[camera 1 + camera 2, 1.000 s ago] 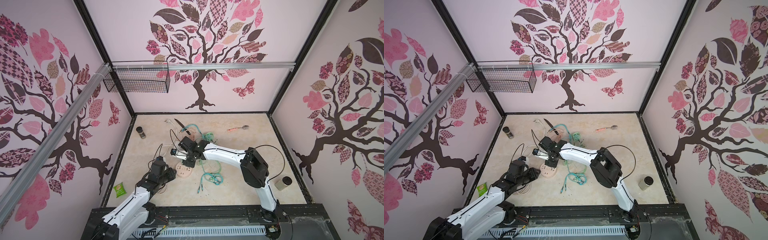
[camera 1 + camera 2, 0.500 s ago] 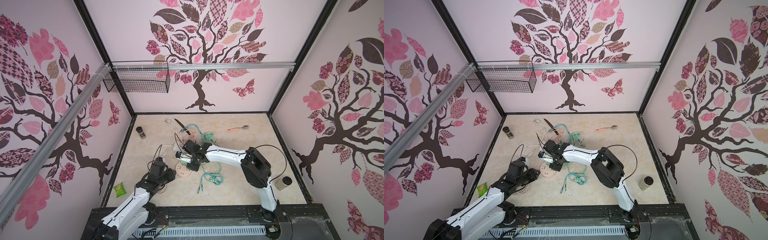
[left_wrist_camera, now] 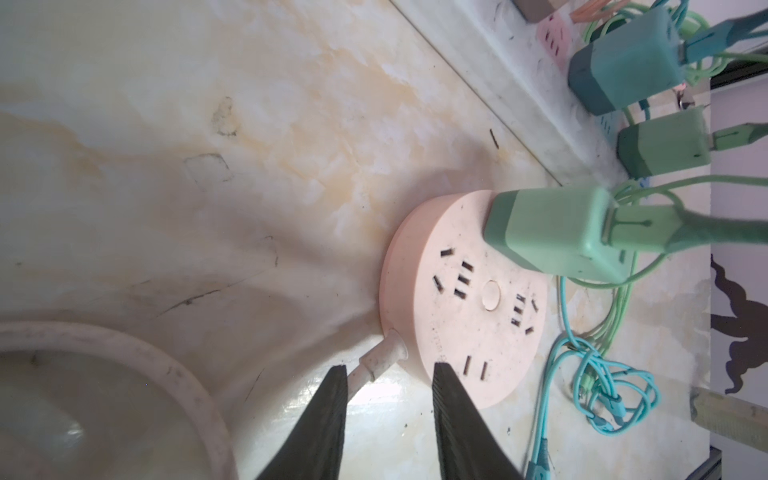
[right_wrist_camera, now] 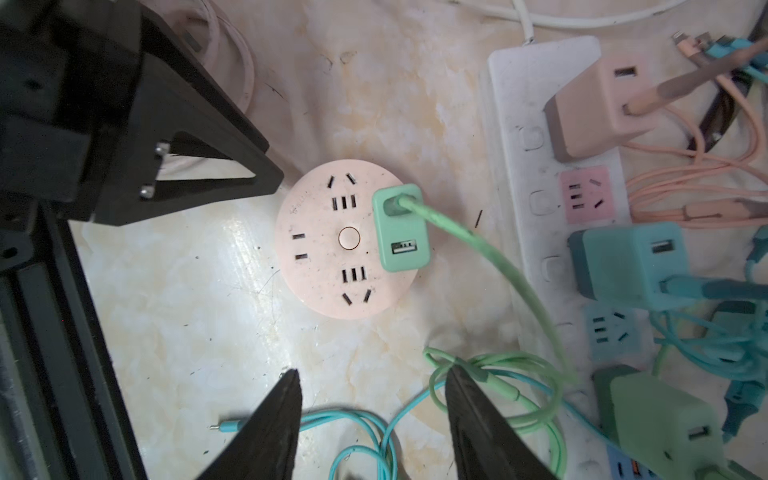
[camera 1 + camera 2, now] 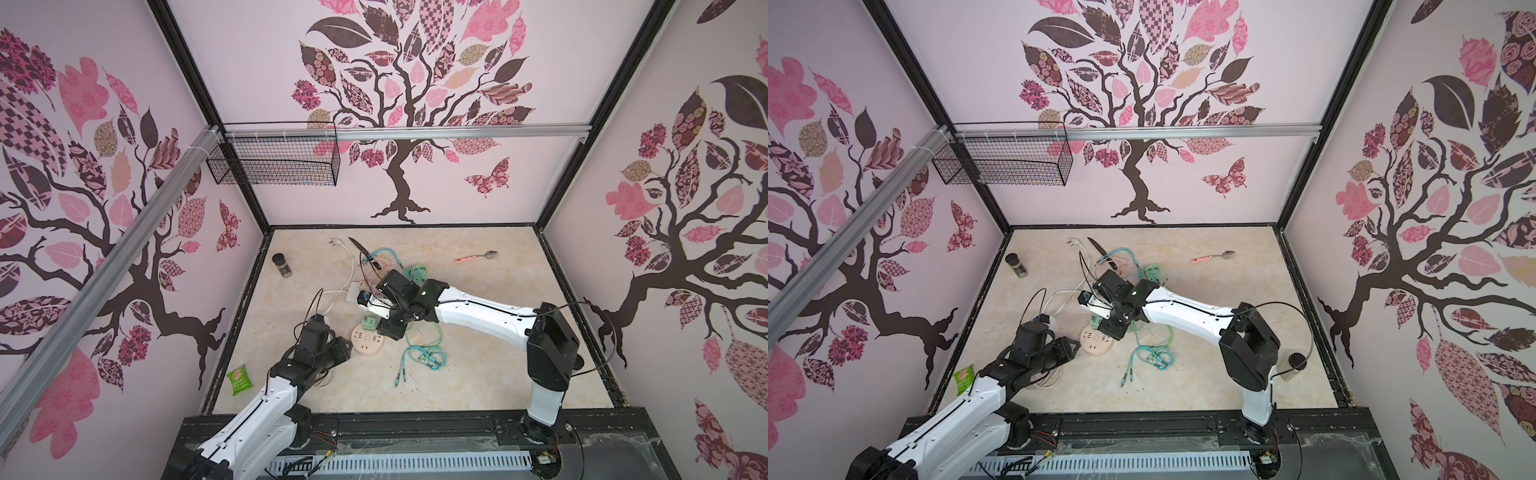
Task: Insert plugs into power strip
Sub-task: Insert the plug into the socket, then pick up the plug from the top-center of the table.
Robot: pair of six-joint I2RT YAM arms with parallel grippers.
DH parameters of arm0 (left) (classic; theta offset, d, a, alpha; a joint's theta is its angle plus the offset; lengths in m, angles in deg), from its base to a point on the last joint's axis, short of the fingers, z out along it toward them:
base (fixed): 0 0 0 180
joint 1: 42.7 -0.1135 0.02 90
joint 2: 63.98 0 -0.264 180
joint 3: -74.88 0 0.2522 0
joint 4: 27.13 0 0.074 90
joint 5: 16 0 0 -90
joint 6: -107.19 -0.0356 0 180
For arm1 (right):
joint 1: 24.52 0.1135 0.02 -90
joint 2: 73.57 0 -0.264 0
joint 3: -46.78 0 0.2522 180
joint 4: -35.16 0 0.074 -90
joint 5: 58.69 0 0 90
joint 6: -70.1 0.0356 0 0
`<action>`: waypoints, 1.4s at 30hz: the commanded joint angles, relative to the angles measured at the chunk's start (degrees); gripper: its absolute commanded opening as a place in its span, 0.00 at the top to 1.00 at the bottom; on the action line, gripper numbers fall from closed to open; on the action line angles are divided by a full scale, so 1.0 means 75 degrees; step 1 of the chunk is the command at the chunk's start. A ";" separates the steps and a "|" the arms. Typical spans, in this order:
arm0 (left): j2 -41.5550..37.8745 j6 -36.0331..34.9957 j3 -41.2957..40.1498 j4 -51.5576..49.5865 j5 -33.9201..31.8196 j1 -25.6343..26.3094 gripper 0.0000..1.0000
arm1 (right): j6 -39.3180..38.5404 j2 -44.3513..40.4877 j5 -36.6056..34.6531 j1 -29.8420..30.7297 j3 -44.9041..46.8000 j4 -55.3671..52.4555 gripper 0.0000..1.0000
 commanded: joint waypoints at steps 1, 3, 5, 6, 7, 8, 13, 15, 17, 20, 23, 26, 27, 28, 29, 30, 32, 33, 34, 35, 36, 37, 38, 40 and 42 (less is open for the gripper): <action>-0.0166 -0.0102 0.0518 -0.0307 -0.0153 -0.0033 0.59 | 0.0342 -0.0976 0.0499 -0.0293 0.0505 0.0075 0.40; -0.0251 -0.0149 0.0704 -0.0522 -0.0187 -0.0032 0.57 | 0.0546 -0.1545 0.0885 -0.0686 0.0963 0.0409 0.40; -0.0333 -0.0194 0.0879 -0.0725 -0.0218 -0.0044 0.56 | 0.0790 -0.2057 0.1186 -0.1180 0.1368 0.0802 0.40; -0.0382 -0.0197 0.0963 -0.0808 -0.0233 -0.0048 0.55 | 0.0913 -0.2326 0.1227 -0.1463 0.1583 0.1040 0.40; -0.0427 -0.0197 0.1016 -0.0858 -0.0225 -0.0049 0.54 | 0.1017 -0.2512 0.1186 -0.1683 0.1763 0.1255 0.40; -0.0482 -0.0197 0.1076 -0.0912 -0.0224 -0.0043 0.54 | 0.1165 -0.2745 0.0994 -0.1916 0.1979 0.1563 0.40; -0.0624 -0.0289 0.1413 -0.1245 -0.0174 -0.0055 0.51 | 0.1752 -0.2929 0.0235 -0.3157 0.2410 0.2557 0.41; -0.0688 -0.0377 0.1576 -0.1443 -0.0155 -0.0060 0.50 | 0.2032 -0.2717 0.0255 -0.3801 0.2479 0.2973 0.43; -0.0792 -0.0436 0.1713 -0.1621 -0.0154 -0.0056 0.49 | 0.2209 -0.2413 0.0199 -0.4269 0.2451 0.3292 0.45; -0.0971 -0.0511 0.1914 -0.1874 -0.0154 -0.0065 0.48 | 0.2322 -0.1507 -0.0061 -0.4756 0.2059 0.3403 0.49; -0.1112 -0.0589 0.2084 -0.2093 -0.0116 -0.0070 0.47 | 0.2089 -0.0418 -0.0415 -0.4876 0.1367 0.3091 0.49; -0.1209 -0.0631 0.2197 -0.2265 -0.0099 -0.0057 0.47 | 0.1831 0.0538 -0.0519 -0.4877 0.0694 0.2800 0.45; -0.1237 -0.0630 0.2199 -0.2291 -0.0086 -0.0067 0.47 | 0.1802 0.0792 -0.0539 -0.4878 0.0529 0.2777 0.45; -0.1250 -0.0622 0.2199 -0.2291 -0.0072 -0.0066 0.47 | 0.1778 0.0963 -0.0510 -0.4879 0.0423 0.2794 0.45; -0.1277 -0.0625 0.2199 -0.2307 -0.0065 -0.0066 0.47 | 0.1742 0.1150 -0.0473 -0.4885 0.0317 0.2810 0.45; -0.1296 -0.0625 0.2199 -0.2304 -0.0060 -0.0066 0.46 | 0.1720 0.1325 -0.0438 -0.4884 0.0186 0.2770 0.45; -0.1318 -0.0619 0.2199 -0.2311 -0.0049 -0.0066 0.46 | 0.1651 0.1604 -0.0356 -0.4877 -0.0040 0.2675 0.44; -0.1312 -0.0619 0.2199 -0.2308 -0.0051 -0.0067 0.46 | 0.1624 0.1732 -0.0293 -0.4879 -0.0163 0.2595 0.44; -0.1317 -0.0619 0.2199 -0.2308 -0.0048 -0.0066 0.46 | 0.1598 0.1830 -0.0228 -0.4875 -0.0249 0.2541 0.44; -0.1323 -0.0619 0.2199 -0.2304 -0.0048 -0.0070 0.46 | 0.1584 0.1924 -0.0144 -0.4876 -0.0321 0.2482 0.44; -0.1325 -0.0619 0.2206 -0.2292 -0.0048 -0.0067 0.46 | 0.1573 0.1977 -0.0045 -0.4877 -0.0353 0.2462 0.44; -0.1315 -0.0619 0.2192 -0.2281 -0.0039 -0.0079 0.46 | 0.1573 0.2029 0.0079 -0.4875 -0.0369 0.2439 0.44; -0.1306 -0.0619 0.2196 -0.2272 -0.0042 -0.0083 0.46 | 0.1566 0.2081 0.0244 -0.4876 -0.0366 0.2435 0.44; -0.1296 -0.0619 0.2181 -0.2252 -0.0033 -0.0079 0.46 | 0.1541 0.2154 0.0546 -0.4853 -0.0366 0.2398 0.44; -0.1285 -0.0619 0.2164 -0.2222 -0.0037 -0.0079 0.46 | 0.1473 0.2236 0.0688 -0.4807 -0.0376 0.2346 0.44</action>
